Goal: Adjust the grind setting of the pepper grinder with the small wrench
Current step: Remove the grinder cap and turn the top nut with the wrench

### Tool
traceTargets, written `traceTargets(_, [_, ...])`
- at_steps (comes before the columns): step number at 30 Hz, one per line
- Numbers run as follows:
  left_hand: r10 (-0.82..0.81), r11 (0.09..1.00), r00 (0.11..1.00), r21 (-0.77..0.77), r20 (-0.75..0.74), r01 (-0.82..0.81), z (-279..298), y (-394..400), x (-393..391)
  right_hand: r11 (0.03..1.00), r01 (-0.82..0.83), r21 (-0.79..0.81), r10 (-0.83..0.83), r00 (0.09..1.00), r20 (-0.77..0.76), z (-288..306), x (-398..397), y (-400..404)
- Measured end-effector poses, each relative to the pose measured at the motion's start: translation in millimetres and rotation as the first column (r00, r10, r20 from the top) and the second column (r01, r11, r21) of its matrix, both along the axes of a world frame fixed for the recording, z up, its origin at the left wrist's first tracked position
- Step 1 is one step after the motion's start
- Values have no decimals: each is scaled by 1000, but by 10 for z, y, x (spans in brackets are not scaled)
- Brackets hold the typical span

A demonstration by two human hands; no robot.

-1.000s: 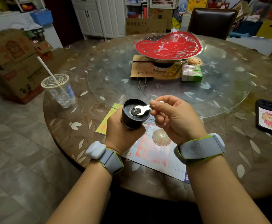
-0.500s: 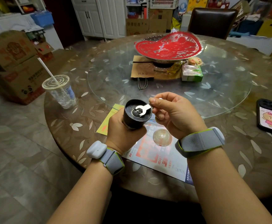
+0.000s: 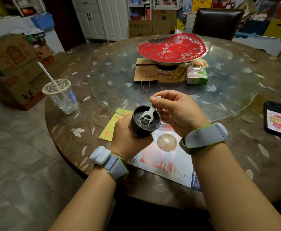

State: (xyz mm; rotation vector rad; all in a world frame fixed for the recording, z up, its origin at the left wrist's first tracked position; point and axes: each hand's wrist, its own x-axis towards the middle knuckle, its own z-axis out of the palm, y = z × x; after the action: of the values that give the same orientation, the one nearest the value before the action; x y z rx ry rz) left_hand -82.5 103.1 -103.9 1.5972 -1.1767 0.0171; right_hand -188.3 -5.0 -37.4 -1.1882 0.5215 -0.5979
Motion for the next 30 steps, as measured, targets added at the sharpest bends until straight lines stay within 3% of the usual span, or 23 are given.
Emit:
traceTargets(13, [3, 999, 1000, 37, 1, -3, -13, -6, 29, 940, 34, -340, -53, 997, -49, 98, 41, 11])
traceTargets(20, [3, 1000, 999, 25, -53, -1, 17, 7, 16, 917, 81, -389, -100, 995, -28, 69, 113, -11])
traceTargets(30, [-18, 998, 998, 57, -52, 21, 35, -2, -7, 684, 76, -726, -218, 971, -103, 151, 157, 15])
